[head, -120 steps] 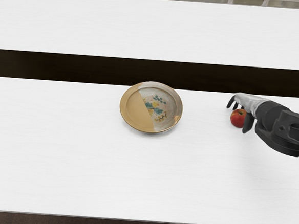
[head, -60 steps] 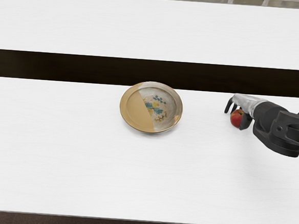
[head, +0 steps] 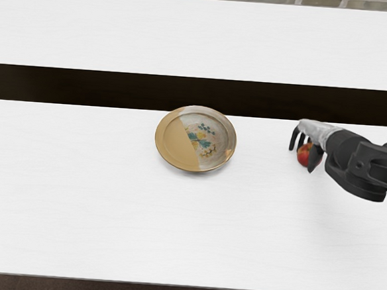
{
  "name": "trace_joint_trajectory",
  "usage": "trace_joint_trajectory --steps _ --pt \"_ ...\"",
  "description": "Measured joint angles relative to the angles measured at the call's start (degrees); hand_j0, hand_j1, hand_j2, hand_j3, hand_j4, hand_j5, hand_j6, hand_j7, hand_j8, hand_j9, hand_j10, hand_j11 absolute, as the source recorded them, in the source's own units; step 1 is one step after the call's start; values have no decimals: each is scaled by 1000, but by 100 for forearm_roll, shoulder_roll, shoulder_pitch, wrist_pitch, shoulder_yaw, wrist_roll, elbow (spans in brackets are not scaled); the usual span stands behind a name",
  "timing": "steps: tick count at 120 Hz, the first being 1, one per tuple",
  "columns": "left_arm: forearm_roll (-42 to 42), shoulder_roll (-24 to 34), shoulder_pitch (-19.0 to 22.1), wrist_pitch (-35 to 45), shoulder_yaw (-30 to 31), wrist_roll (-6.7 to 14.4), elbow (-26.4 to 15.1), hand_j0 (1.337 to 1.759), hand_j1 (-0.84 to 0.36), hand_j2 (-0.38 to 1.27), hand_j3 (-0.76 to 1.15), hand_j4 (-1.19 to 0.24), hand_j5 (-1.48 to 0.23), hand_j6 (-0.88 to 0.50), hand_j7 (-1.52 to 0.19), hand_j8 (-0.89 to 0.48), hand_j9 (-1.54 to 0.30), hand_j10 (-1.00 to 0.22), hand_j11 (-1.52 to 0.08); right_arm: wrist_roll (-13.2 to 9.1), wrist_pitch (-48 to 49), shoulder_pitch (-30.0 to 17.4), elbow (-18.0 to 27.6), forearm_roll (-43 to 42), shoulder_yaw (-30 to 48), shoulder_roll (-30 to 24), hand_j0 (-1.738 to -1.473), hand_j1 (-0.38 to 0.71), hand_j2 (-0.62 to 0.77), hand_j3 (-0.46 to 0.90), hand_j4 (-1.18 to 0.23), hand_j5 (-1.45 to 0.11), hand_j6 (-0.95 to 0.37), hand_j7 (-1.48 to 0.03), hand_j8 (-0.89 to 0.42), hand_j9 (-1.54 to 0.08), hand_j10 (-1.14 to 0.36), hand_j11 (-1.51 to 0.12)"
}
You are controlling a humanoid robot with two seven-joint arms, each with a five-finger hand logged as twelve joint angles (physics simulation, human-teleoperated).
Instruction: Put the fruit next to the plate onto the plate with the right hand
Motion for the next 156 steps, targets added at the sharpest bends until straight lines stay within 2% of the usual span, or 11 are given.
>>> trace_joint_trajectory --steps 18,48,88,114,133,156 --pt "-2 0 0 0 3 0 1 1658 349 0 0 0 0 0 0 0 0 0 0 -3 8 79 1 22 45 -13 -1653 191 236 2 -675 -924 -611 -897 -472 -925 -603 -925" --pt "0 0 0 0 1 0 0 1658 349 0 0 0 0 0 0 0 0 0 0 1 26 514 -11 84 227 81 -1655 200 232 2 -683 -972 -581 -924 -420 -962 -568 -977" --pt "-2 0 0 0 1 0 0 1658 349 0 0 0 0 0 0 0 0 0 0 5 -46 935 -21 116 308 894 -1657 221 253 2 -671 -1013 -560 -933 -385 -988 -536 -1004" --pt "-2 0 0 0 2 0 0 1658 349 0 0 0 0 0 0 0 0 0 0 5 -52 1095 -45 145 404 1732 -1657 234 260 1 -661 -1032 -545 -935 -366 -997 -520 -1000" --pt "-3 0 0 0 3 0 0 1658 349 0 0 0 0 0 0 0 0 0 0 7 -59 1121 -158 153 476 2197 -1657 243 288 1 -659 -1034 -550 -934 -379 -992 -515 -989" --pt "-3 0 0 0 3 0 0 1658 349 0 0 0 0 0 0 0 0 0 0 -3 -124 883 -298 81 420 2357 -1655 208 254 1 -681 -1000 -585 -935 -406 -986 -558 -975"
